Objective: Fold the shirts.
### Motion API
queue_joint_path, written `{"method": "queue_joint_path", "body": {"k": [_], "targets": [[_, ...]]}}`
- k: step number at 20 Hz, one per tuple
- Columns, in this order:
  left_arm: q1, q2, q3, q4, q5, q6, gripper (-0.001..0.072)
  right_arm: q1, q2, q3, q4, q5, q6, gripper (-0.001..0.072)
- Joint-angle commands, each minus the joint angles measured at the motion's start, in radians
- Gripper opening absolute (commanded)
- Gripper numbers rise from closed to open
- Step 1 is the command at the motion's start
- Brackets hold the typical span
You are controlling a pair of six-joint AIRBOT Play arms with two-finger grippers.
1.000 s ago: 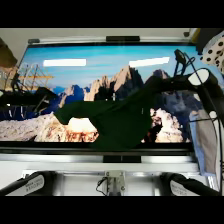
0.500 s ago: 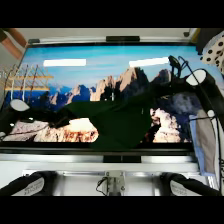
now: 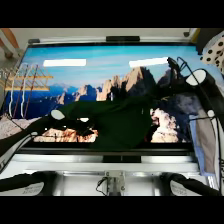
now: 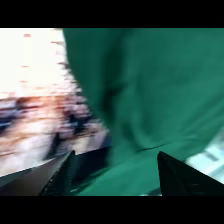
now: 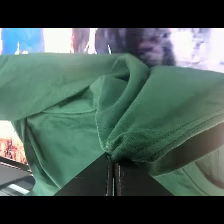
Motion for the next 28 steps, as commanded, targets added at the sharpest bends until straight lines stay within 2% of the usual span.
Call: {"method": "queue_joint_path", "body": {"k": [1, 2, 3, 4, 5, 7, 10, 11, 13, 16, 19, 21, 23, 26, 28], "targets": [[-0.05, -0.041, -0.003, -0.14, 0.111, 0.062, 0.0592, 0.0, -0.001, 0.0, 0.0, 0.013, -0.002, 0.006], [-0.056, -0.041, -0.003, -0.154, 0.132, 0.062, 0.0569, 0.0, -0.001, 0.0, 0.0, 0.013, -0.002, 0.006], [-0.058, -0.041, -0.002, -0.16, 0.138, 0.063, 0.0378, 0.0, -0.001, 0.0, 0.0, 0.012, -0.002, 0.006], [-0.052, -0.041, 0.005, -0.159, 0.137, 0.091, 0.0085, 0.0, -0.001, 0.0, 0.002, 0.011, -0.002, 0.0059], [-0.043, -0.039, 0.021, -0.158, 0.132, 0.15, 0.0033, 0.0, 0.0, 0.002, 0.008, 0.01, -0.002, 0.0059], [0.004, -0.015, 0.091, -0.158, 0.061, 0.245, 0.003, -0.001, 0.005, 0.029, 0.0, 0.011, -0.01, 0.0059], [0.116, 0.145, 0.3, -0.115, -0.059, 0.407, 0.003, -0.001, 0.064, 0.164, -0.074, -0.012, -0.049, 0.0059], [0.158, 0.224, 0.406, -0.066, -0.077, 0.437, 0.003, -0.001, 0.096, 0.235, -0.121, -0.042, -0.056, 0.0059], [0.226, 0.373, 0.655, 0.072, -0.07, 0.427, 0.003, -0.001, 0.177, 0.379, -0.213, -0.149, -0.058, 0.0059], [0.317, 0.534, 1.034, 0.249, 0.022, 0.303, 0.003, 0.0, 0.335, 0.538, -0.27, -0.381, -0.058, 0.0059], [0.396, 0.645, 1.265, 0.431, 0.08, 0.116, 0.0031, 0.0, 0.479, 0.595, -0.279, -0.452, -0.057, 0.0058], [0.433, 0.713, 1.292, 0.547, 0.047, -0.023, 0.0031, 0.0, 0.556, 0.595, -0.312, -0.43, -0.053, 0.0059], [0.442, 0.747, 1.289, 0.639, -0.074, -0.114, 0.0031, 0.0, 0.6, 0.595, -0.37, -0.364, -0.01, 0.0058], [0.441, 0.731, 1.274, 0.703, -0.291, -0.134, 0.0032, 0.0, 0.61, 0.595, -0.493, -0.196, 0.041, 0.0059], [0.441, 0.717, 1.242, 0.702, -0.334, -0.134, 0.0032, 0.0, 0.596, 0.595, -0.564, -0.084, 0.065, 0.0059]]}}
